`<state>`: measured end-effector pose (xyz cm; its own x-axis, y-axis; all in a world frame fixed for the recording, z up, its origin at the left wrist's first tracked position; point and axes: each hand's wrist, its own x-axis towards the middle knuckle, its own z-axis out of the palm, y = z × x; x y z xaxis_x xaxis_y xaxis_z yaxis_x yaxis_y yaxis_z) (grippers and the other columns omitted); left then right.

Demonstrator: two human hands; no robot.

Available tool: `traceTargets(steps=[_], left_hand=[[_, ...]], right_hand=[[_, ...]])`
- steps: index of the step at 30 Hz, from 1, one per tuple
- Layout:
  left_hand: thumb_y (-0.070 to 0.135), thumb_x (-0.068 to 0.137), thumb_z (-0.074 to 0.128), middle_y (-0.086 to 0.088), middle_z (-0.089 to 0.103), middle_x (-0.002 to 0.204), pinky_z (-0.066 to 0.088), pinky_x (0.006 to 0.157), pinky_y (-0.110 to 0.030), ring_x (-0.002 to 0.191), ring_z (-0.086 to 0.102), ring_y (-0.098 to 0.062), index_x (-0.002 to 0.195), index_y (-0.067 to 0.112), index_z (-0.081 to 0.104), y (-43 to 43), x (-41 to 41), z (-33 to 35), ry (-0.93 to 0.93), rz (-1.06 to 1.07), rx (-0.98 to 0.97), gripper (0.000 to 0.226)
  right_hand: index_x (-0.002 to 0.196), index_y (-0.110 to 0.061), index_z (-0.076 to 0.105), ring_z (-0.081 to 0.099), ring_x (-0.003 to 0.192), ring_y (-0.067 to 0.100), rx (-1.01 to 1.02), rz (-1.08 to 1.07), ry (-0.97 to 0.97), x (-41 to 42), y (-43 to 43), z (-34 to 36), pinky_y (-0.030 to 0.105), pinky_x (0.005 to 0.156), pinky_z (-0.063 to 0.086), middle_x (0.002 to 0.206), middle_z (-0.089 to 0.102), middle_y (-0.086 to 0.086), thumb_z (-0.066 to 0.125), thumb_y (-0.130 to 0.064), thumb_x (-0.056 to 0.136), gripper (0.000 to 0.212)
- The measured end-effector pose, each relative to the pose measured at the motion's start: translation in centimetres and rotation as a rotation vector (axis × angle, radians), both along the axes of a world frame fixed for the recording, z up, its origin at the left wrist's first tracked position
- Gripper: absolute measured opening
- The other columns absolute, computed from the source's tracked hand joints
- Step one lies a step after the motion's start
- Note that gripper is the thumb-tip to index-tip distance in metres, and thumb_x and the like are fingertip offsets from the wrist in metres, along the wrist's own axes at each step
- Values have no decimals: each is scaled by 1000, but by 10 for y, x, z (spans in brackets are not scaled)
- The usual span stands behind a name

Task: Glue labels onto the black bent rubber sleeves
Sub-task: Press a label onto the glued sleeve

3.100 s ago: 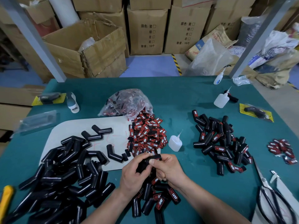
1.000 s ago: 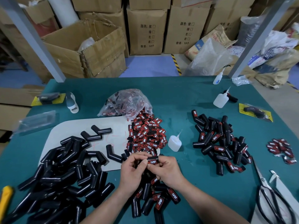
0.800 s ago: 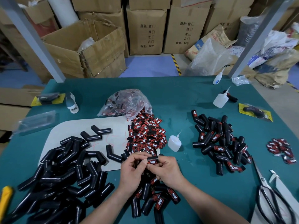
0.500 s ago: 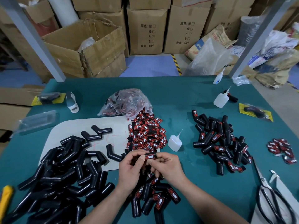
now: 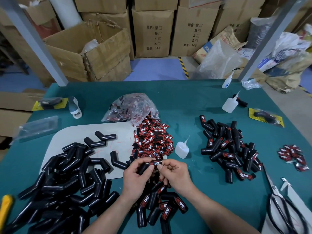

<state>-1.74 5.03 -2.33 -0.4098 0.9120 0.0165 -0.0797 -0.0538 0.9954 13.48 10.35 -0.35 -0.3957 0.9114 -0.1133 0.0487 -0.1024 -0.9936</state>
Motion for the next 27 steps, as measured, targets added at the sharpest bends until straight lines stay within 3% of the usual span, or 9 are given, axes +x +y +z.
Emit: traceTargets(steps=[5,12,16,23,27], left_hand=[[0,84,70,-8,75,113,54,95,-24,107,71,-20,102,8,70,-5,2,6,20,-30,101,20],[-18,84,71,-6,76,115,55,94,-25,108,72,-20,113,8,67,-6,2,3,44,-73,97,39],[-8,85,73,-6,76,115,55,94,-24,109,72,-20,113,8,68,-6,2,4,32,-86,123,32],[14,87,74,-2,77,111,54,93,-23,106,73,-19,109,35,72,-8,3,14,54,-67,165,30],[22,87,71,4,77,109,54,92,-21,104,72,-16,109,40,72,-9,3,18,72,-59,172,28]], right_hand=[[83,-19,76,44,39,10,54,5,-25,1,-4,-4,20,40,36,52,62,1,71,-41,87,23],[89,-15,76,42,32,12,-25,20,21,1,-1,-4,18,37,32,49,60,4,71,-40,86,27],[86,-9,75,40,31,13,-48,-16,51,-1,-1,-8,19,38,33,43,52,3,73,-38,85,29],[83,-19,76,41,32,12,-23,9,13,-2,-5,-5,19,38,34,43,54,2,71,-43,83,25],[81,-7,73,39,31,12,-23,9,29,-3,-6,-4,19,38,33,40,51,2,70,-42,84,35]])
